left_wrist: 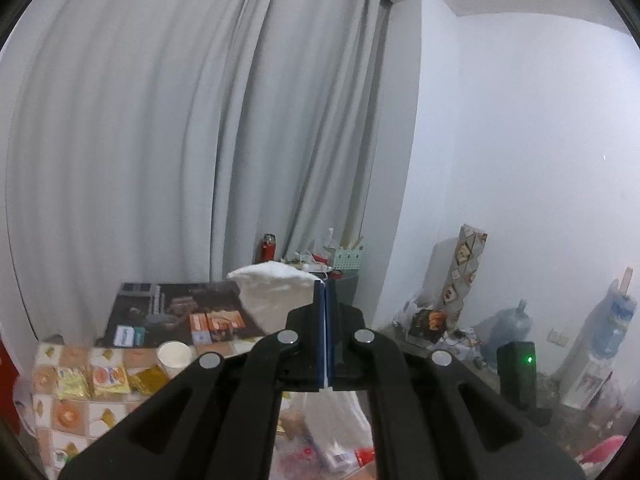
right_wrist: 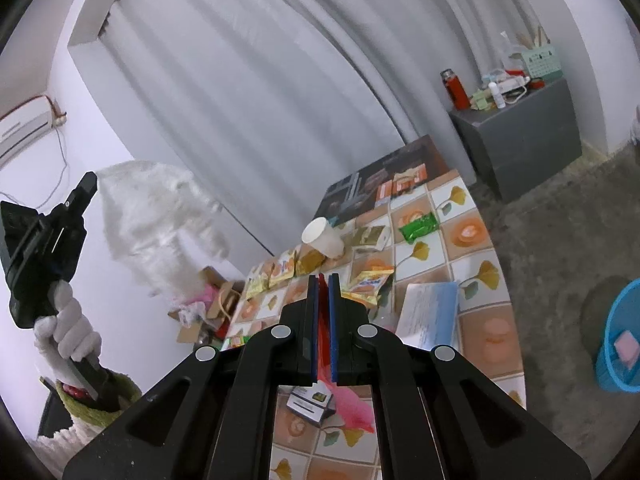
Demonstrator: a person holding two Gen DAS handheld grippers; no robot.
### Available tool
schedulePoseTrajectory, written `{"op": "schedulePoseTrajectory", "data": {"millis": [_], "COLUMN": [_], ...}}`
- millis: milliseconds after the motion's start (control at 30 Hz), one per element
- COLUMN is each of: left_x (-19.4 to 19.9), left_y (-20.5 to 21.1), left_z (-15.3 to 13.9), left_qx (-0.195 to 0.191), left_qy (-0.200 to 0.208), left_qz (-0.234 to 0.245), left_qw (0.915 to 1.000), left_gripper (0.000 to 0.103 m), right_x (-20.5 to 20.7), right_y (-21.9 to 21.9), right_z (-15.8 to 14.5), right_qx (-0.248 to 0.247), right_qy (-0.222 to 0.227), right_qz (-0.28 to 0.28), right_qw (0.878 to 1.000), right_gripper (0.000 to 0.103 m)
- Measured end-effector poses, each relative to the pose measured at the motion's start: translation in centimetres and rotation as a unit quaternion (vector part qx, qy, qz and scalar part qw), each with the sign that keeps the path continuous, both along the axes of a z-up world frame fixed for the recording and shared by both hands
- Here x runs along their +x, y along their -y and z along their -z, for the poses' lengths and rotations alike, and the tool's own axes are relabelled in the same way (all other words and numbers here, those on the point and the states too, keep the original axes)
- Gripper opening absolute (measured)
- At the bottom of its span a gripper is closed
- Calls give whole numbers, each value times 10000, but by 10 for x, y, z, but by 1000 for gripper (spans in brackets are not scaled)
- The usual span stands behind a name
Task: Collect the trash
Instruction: 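Lift the tissue and red bag off the table toward the wastebasket, then lower both grippers into the blue wastebasket and open them to drop the trash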
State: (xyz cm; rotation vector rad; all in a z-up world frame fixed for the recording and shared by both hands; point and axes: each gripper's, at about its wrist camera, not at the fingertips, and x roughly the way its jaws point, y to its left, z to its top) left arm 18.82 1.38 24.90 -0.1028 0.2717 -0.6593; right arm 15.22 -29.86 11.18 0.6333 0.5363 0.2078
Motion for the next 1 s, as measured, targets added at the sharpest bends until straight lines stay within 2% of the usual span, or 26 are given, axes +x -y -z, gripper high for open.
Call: {"op": "schedulePoseTrajectory", "data": {"millis": [67, 300, 600, 767, 967, 1000], "left_x": [7, 16, 25, 29, 27, 26], "left_y": [7, 42, 119, 179, 273, 297], "left_z": [11, 54, 92, 114, 147, 157], "left_qx": [17, 344, 652, 867, 1191, 1265], "left_qy": [-255, -730, -982, -1160, -1396, -1499], "left_qz": [52, 257, 874, 1404, 2168, 2337], "left_qw": [9997, 9964, 9892, 9794, 9588, 9523], "left_gripper": [0, 0, 0, 0, 0, 0], "right_x": [-5, -21, -57, -86, -127, -133], "right_y": [3, 22, 70, 112, 172, 182], "right_z": [0, -1, 5, 16, 43, 50], "right_qx": [-11, -47, -82, -123, -153, -139], "right_qy": [-11, -40, -107, -270, -623, -695], "right_qz": [34, 260, 906, 1484, 2398, 2545], "right_qw": [10000, 9996, 9958, 9885, 9687, 9645], "right_gripper": [3, 3, 3, 3, 3, 3]}}
